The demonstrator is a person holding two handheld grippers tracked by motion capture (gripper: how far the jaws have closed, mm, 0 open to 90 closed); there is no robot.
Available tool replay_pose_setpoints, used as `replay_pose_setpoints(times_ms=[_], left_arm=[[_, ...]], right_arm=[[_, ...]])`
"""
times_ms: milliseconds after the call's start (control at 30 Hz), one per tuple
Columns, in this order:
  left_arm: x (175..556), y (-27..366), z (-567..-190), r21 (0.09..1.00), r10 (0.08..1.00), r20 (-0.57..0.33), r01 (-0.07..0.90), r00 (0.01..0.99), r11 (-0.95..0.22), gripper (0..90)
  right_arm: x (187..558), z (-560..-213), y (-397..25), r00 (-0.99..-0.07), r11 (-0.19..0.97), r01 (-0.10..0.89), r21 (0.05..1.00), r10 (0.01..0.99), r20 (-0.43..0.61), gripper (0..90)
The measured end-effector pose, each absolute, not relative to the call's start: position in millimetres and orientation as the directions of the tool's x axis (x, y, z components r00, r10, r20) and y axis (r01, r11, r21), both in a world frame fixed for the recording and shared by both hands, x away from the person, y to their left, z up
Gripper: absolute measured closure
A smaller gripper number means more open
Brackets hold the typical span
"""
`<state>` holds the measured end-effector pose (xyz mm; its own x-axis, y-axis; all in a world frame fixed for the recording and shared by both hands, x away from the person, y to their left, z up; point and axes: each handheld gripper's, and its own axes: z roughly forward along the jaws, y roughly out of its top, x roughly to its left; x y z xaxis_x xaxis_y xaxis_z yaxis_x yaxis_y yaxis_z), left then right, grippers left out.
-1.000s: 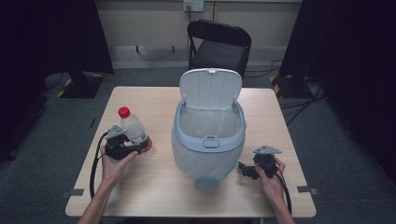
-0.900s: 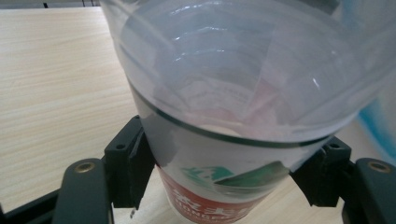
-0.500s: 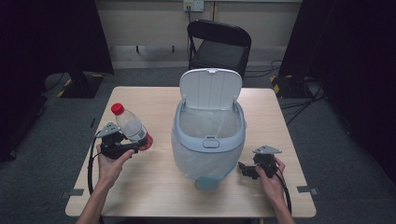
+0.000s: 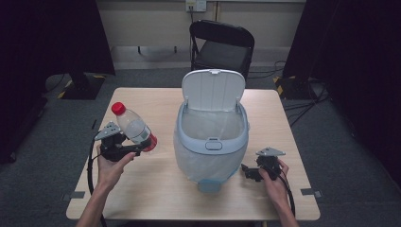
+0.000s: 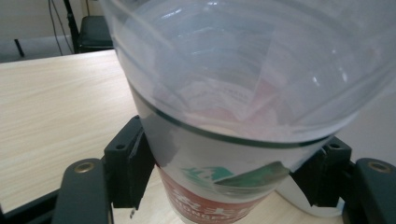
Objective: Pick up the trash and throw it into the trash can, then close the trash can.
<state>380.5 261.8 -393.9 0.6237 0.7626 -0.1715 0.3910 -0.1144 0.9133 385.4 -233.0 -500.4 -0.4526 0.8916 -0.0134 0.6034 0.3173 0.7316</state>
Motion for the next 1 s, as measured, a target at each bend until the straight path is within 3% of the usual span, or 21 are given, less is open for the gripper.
replay_pose_setpoints(times_ms=[567,800,1000], left_arm=[[350.4,250.4,-322.0,0.978,0.670,-0.154,0.211,0.726,-0.004,30.0],[347.1,224.5,-275.6,0.993,0.616,-0.105,0.111,0.781,0.029,30.1],[358.9,193.9,-257.0,0.992,0.556,-0.125,0.110,0.822,0.060,29.9]], right_arm=[[385.4,-500.4,-233.0,-0.453,0.317,0.604,0.732,0.892,-0.013,10.9],[385.4,-500.4,-233.0,-0.453,0.317,0.603,0.732,0.892,-0.013,10.9],[385.4,-500.4,-233.0,-0.453,0.317,0.603,0.732,0.892,-0.013,10.9]])
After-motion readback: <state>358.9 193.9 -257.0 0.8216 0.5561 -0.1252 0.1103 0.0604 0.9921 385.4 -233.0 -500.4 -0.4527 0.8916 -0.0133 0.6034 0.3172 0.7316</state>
